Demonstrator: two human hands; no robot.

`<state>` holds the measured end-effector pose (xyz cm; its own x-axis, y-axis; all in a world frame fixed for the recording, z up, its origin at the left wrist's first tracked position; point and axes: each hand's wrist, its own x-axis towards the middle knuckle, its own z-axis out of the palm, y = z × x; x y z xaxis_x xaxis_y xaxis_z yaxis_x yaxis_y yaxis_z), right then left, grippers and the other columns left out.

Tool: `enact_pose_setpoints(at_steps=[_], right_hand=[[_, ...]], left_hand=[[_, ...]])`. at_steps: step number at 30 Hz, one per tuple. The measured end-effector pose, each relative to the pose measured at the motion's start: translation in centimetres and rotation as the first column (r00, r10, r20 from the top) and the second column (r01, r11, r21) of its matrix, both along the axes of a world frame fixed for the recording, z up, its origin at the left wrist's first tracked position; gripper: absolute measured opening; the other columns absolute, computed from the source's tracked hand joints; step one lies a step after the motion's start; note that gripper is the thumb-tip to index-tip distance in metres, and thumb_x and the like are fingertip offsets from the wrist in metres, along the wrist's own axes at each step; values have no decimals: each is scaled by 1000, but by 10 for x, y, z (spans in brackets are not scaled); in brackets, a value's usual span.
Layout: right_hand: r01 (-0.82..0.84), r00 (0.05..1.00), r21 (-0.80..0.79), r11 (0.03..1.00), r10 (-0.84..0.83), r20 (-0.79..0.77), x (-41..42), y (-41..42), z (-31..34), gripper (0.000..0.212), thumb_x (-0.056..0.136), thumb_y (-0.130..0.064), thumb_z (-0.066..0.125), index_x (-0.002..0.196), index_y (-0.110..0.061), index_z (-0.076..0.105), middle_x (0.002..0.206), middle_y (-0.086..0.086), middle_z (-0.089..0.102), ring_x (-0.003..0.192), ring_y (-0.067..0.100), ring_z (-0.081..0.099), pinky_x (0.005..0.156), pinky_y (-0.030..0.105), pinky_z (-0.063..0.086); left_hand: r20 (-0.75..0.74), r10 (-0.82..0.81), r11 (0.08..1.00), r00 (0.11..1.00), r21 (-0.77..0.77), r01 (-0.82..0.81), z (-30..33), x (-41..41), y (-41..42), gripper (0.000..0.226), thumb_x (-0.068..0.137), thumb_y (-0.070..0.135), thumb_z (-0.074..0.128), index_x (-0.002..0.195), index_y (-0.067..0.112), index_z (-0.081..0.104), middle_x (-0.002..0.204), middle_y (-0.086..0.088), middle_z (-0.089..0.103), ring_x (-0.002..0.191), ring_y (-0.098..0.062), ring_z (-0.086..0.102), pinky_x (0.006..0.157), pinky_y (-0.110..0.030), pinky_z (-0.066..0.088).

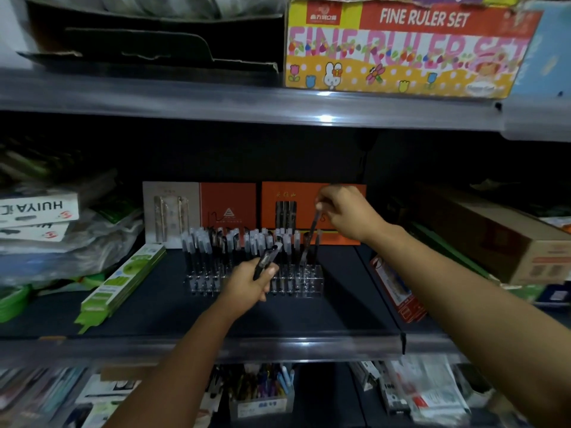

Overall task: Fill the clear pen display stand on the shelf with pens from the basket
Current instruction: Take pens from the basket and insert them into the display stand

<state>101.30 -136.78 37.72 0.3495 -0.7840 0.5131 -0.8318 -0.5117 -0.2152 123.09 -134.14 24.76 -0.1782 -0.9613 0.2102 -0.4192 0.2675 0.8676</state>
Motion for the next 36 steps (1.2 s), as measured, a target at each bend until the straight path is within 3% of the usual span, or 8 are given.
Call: enact_pose_setpoints(at_steps=[5,14,19,23,29,33,36], right_hand=[[1,993,19,1000,1,-114,9,-7,-17,8,95,-9,53,92,-8,60,93,7,61,82,23,58,68,31,43],[-8,984,60,998,19,-176,20,-15,-32,8,96,-10,53,96,-8,61,93,4,57,81,18,53,69,28,41],[3,985,119,993,17,-171,22,-20,-36,10,94,-4,54,90,-12,59,88,-1,54,78,14,52,59,18,33],[7,981,150,989,22,-194,26,-21,-42,8,92,-5,56,95,-13,56,80,1,57,71,19,54,59,28,39],[-33,975,222,974,80,-207,29,-19,-48,8,93,-7,57,97,-14,60,85,-1,62,79,17,61,64,26,44],[-159,975,179,971,183,-128,26,-15,-39,12,91,-13,62,103,-10,66,98,-1,61,90,14,58,75,22,47],[-269,957,261,927,288,-35,29,-3,-28,24,89,-16,66,113,-14,66,100,-5,63,91,9,59,76,14,46]], left_hand=[[-24,-24,1000,999,-5,24,0,-3,-1,17,98,17,45,105,9,59,65,-3,53,52,-13,51,50,-16,44],[-46,-34,999,998,-1,34,-7,0,-5,17,98,17,45,103,10,60,65,-3,54,53,-14,52,52,-19,44],[-68,-46,999,997,-5,46,-8,-1,-5,15,98,17,46,100,12,59,64,-2,55,52,-13,52,51,-18,44],[-74,-54,999,996,0,54,-8,-3,-6,15,98,17,46,101,11,60,64,-2,54,52,-13,52,50,-17,43],[-88,-79,997,993,3,80,-10,-1,-6,15,98,18,46,99,15,60,64,-2,55,53,-12,53,51,-18,45],[-124,-77,997,989,-11,76,-8,-1,-4,15,98,17,45,99,16,60,64,-2,54,51,-11,53,49,-15,43],[-152,-87,996,984,-25,84,-5,-5,-3,16,98,15,45,96,18,61,63,-4,54,48,-10,52,48,-15,42]])
